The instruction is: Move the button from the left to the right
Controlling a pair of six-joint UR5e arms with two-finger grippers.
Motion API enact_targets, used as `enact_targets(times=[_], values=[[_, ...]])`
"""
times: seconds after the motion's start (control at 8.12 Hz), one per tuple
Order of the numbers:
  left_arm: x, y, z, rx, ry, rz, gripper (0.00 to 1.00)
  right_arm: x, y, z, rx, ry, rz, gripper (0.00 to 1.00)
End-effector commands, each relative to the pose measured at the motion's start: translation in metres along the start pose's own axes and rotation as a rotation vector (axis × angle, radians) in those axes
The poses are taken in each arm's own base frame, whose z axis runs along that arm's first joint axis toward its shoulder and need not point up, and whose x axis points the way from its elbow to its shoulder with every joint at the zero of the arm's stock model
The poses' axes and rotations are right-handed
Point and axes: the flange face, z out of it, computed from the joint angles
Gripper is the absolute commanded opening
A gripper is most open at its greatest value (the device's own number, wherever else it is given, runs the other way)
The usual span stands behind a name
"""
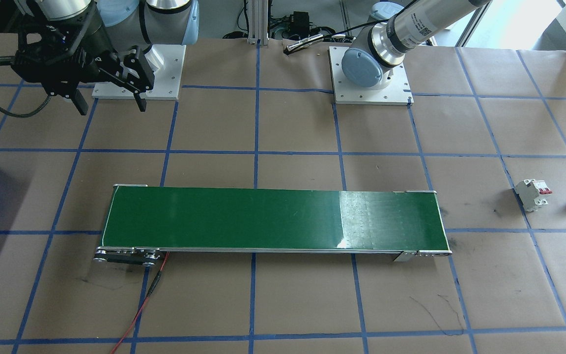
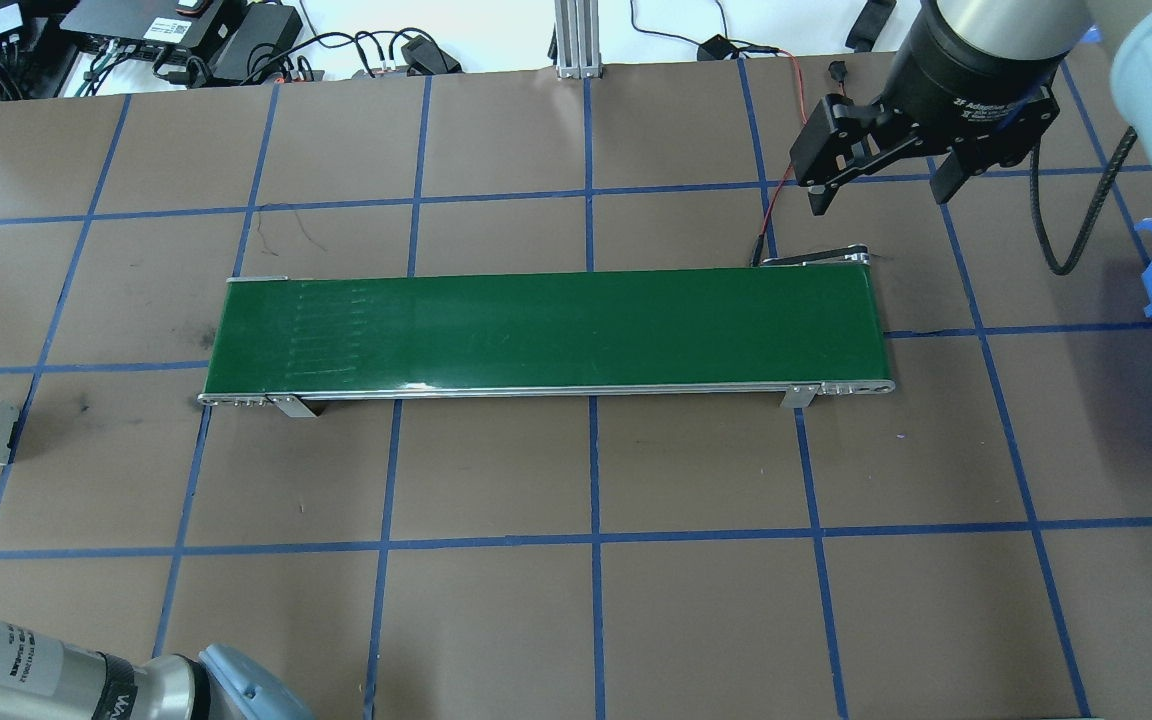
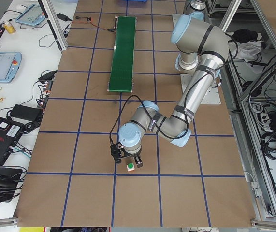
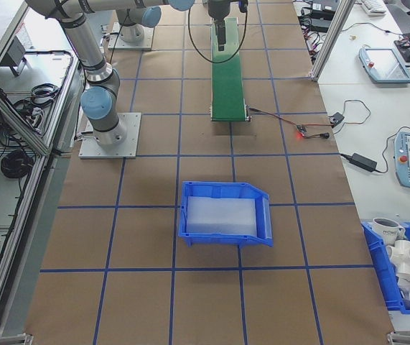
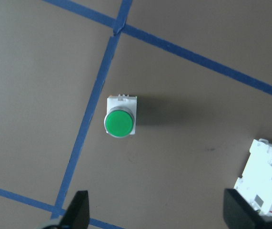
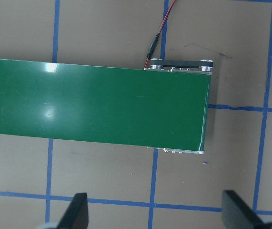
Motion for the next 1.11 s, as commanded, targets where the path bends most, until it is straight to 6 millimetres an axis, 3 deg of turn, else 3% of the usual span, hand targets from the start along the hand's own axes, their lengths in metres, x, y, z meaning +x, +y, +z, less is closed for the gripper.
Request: enact_targets(times=[0.0, 0.99], values=[[-0.024, -0.029, 0.054, 0.069, -0.057, 0.110, 1.00, 0.000, 0.000, 0.000, 0.000, 0.000, 0.000, 1.00], [-0.027, -0.035, 0.070, 0.065, -0.036, 0.141, 1.00, 0.000, 0.000, 0.000, 0.000, 0.000, 0.000, 1.00]])
